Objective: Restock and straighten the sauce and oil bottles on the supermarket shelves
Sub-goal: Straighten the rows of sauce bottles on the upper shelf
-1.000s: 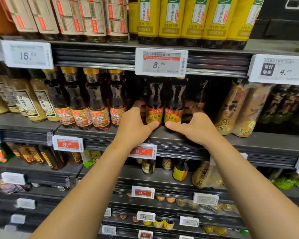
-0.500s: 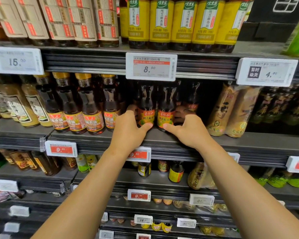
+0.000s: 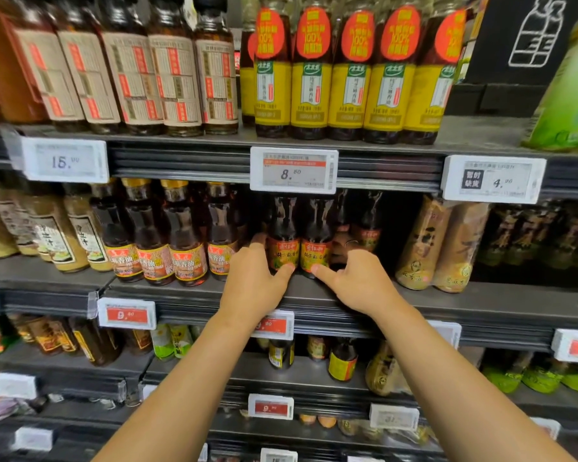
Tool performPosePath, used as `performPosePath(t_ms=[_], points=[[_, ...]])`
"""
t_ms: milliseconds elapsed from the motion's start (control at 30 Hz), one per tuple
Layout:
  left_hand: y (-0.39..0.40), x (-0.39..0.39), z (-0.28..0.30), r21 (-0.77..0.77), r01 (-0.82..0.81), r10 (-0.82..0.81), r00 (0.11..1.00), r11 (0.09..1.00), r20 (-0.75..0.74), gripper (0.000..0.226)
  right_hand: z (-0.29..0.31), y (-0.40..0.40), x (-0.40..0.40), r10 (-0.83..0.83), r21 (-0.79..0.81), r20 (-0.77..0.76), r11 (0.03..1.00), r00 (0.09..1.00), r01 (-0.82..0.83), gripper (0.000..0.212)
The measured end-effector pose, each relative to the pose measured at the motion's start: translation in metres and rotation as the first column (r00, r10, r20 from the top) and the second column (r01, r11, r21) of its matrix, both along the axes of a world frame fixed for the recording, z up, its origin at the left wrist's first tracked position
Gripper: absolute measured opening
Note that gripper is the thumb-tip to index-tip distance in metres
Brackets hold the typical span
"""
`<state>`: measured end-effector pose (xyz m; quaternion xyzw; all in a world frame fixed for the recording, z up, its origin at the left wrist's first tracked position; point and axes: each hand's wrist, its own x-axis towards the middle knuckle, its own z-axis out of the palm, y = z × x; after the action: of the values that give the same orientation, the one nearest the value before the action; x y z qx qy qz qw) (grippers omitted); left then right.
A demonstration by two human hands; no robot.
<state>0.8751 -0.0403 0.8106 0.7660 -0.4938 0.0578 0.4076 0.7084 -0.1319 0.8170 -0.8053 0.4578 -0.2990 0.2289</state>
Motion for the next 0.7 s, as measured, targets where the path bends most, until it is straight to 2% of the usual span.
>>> performPosePath(t_ms=[300, 367, 467, 567, 633, 700], points=[[0.007, -0.007, 0.004, 0.015, -0.012, 0.012, 1.0, 1.0, 0.004, 0.04, 0.004, 0.007, -0.006, 0.016, -0.016, -0.047, 1.0, 0.999, -0.017, 0.044], [0.017, -0.011, 0.006, -0.005, 0.002, -0.002, 0.999, 1.0, -0.039, 0.045, 0.005, 0.011, -0.013, 0.015, -0.012, -0.068, 1.0, 0.998, -0.016, 0.042], [0.041, -0.019, 0.014, -0.05, 0.03, -0.033, 0.998, 0.998, -0.055, 0.045, 0.01, 0.019, -0.029, 0.031, 0.005, -0.016, 1.0, 0.999, -0.031, 0.039], [0.068, -0.022, 0.035, -0.107, 0.086, -0.096, 0.991, 0.991, -0.094, 0.027, 0.026, 0.033, -0.042, 0.146, -0.027, 0.115, 0.989, 0.983, -0.144, 0.023], [0.087, -0.023, 0.059, -0.135, 0.137, -0.152, 0.983, 0.981, -0.107, 0.024, 0.045, 0.048, -0.045, 0.268, 0.05, 0.182, 0.958, 0.946, -0.281, 0.012], [0.105, -0.024, 0.091, -0.179, 0.183, -0.197, 0.979, 0.967, -0.059, 0.025, 0.071, 0.065, -0.044, 0.376, 0.093, 0.214, 0.911, 0.902, -0.402, 0.009]])
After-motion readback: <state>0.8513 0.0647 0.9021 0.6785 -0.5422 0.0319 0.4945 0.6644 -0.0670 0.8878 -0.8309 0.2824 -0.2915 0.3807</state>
